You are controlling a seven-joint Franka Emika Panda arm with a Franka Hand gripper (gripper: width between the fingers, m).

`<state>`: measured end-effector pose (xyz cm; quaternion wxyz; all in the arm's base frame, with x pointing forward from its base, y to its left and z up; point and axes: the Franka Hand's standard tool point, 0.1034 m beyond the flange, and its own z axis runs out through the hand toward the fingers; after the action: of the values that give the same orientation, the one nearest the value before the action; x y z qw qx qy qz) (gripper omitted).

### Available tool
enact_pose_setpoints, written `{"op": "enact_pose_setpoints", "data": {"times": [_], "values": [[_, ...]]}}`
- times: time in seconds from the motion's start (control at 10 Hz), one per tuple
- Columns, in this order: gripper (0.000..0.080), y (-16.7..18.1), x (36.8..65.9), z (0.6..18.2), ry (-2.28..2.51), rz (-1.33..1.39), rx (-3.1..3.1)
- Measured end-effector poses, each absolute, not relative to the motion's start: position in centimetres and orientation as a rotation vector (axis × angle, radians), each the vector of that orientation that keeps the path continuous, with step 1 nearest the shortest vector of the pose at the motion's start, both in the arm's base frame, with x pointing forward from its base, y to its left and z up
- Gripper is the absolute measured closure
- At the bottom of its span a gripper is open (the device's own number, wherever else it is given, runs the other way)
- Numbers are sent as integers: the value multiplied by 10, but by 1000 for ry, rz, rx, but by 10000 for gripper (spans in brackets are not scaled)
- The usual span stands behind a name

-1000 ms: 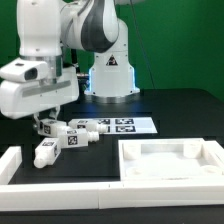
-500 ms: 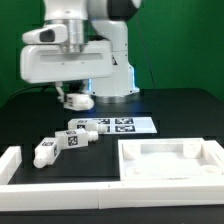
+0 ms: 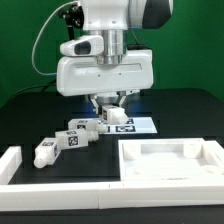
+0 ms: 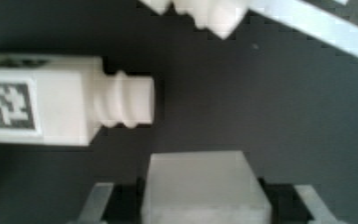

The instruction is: Assemble one leg

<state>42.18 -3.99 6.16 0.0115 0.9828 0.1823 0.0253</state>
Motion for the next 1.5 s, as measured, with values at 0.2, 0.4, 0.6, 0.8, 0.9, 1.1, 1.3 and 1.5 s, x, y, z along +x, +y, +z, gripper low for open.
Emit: {"op": "enact_pose_setpoints", "data": {"times": [0.2,0.4,0.6,0.8,0.9,1.1,1.3,1.5], "values": [[514,-38,422,61,835,86,2991],[514,-6,422,63,1323,151,2762],[514,28,431,58,1659,140,2553],[514,25,430,56,1773,126,2468],[514,25,430,56,1858,118,2400],[514,26,430,54,2056,109,2214],[514,36,433,45,2304,93,1934],[514,39,433,41,2471,70,1703]]}}
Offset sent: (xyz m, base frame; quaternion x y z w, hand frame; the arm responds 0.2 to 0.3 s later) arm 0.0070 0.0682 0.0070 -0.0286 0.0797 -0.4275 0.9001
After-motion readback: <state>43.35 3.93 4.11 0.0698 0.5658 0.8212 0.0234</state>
